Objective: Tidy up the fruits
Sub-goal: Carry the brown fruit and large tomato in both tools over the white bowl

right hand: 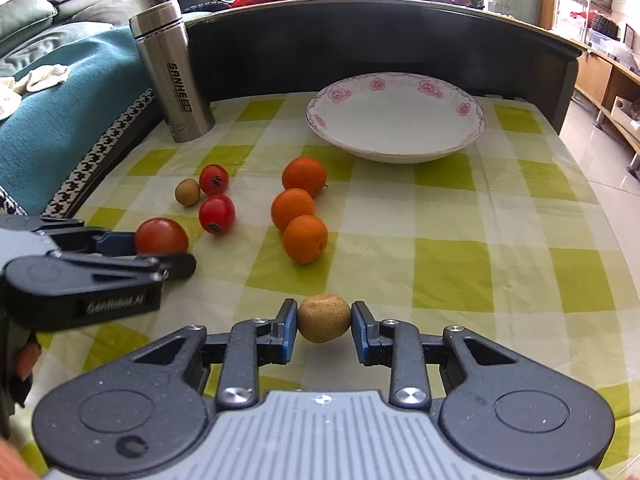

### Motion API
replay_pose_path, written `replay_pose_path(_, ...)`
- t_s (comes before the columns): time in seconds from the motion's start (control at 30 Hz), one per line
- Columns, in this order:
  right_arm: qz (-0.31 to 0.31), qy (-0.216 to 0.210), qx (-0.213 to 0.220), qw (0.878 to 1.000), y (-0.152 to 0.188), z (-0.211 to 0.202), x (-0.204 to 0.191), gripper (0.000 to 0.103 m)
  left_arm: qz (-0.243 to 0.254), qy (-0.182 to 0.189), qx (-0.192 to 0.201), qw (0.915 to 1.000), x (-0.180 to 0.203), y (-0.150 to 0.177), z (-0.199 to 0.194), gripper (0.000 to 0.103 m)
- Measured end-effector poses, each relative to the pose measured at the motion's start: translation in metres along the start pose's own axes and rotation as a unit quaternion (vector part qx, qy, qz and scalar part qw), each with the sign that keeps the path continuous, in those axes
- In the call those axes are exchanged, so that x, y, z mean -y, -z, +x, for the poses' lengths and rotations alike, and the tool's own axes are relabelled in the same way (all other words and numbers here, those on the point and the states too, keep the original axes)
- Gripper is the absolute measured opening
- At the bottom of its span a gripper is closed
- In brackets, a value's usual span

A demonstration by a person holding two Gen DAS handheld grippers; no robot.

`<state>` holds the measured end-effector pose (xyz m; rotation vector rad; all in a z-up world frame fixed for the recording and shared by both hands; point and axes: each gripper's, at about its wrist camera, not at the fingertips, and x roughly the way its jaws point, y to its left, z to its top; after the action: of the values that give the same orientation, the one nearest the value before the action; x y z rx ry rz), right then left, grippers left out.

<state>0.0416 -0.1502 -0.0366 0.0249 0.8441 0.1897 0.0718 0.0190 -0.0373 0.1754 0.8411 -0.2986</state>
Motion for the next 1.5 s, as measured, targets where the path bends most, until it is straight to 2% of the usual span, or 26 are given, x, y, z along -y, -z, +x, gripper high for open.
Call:
replay_pose_path(0.27,-0.023,0.002,0.005,1.000,0.010,0.000,0.002,0.036,0.033,-0.001,0.011,0.9994,0.014,0.010,-0.003,0.052)
replay_pose_path(0.5,-0.025,-0.004,0.016,1.000,0.015,-0.003,0.004,0.036,0.038,-0.006,0.026,0.9989,0.013,0.012,-0.001,0.062)
replay_pose_path(0.57,-0.025,-0.003,0.017,1.000,0.017,-0.004,0.004,0.036,0.034,-0.003,0.026,0.9991,0.012,0.011,0.000,0.060)
replay_pose_path(0.63,-0.024,-0.001,0.016,1.000,0.018,-0.005,0.004,0.036,0.034,0.003,0.022,0.9992,0.014,0.011,-0.001,0.053)
replay_pose_path(0.7,-0.026,0.002,0.013,1.000,0.018,-0.007,0.003,0.035,0.041,-0.002,0.019,0.9990,0.016,0.009,-0.003,0.050)
replay_pose_path(0.9,-0.031,0.006,0.012,0.999,0.018,-0.011,0.000,0.035,0.028,0.018,0.013,0.9994,0.018,0.005,-0.009,0.050)
replay_pose_path(1.23,0.007,0.007,0.031,0.999,-0.016,-0.012,0.006,0.035,0.036,0.030,0.044,0.9979,0.037,-0.034,-0.007,0.050)
replay_pose_path(1.5,0.020,0.036,0.052,0.998,-0.060,0.005,0.031,0.035,0.035,0.031,0.063,0.9969,0.044,-0.080,0.014,0.050)
